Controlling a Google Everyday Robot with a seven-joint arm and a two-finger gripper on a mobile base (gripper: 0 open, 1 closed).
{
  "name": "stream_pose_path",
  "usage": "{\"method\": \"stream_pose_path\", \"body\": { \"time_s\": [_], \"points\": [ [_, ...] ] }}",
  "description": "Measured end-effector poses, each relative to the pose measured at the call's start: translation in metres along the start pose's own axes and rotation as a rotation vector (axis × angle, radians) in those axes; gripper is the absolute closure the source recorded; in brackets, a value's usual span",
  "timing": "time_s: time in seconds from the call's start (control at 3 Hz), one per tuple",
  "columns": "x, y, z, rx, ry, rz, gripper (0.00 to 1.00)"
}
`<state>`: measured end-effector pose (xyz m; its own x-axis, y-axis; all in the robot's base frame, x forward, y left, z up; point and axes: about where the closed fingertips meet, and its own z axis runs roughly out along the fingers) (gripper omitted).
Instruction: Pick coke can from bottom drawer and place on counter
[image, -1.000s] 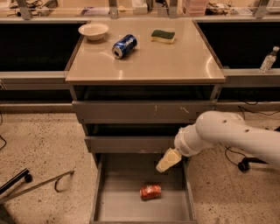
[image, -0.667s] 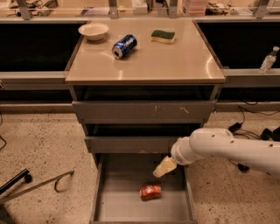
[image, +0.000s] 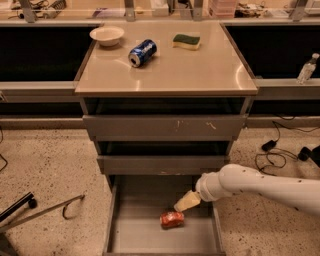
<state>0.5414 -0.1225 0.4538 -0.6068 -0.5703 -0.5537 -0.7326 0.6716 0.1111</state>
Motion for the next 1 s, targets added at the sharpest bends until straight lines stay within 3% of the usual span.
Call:
{"method": "stream_pose_path", "body": {
  "time_s": [0.33, 0.67, 1.0],
  "points": [
    [0.0123, 0.0114, -0.0064, -0.087, -0.030, -0.094, 0.00],
    [0.0159, 0.0145, -0.0073, -0.097, -0.025, -0.151, 0.00],
    [0.0159, 0.0144, -0.0072, -0.097, -0.025, -0.151, 0.00]
  ]
}}
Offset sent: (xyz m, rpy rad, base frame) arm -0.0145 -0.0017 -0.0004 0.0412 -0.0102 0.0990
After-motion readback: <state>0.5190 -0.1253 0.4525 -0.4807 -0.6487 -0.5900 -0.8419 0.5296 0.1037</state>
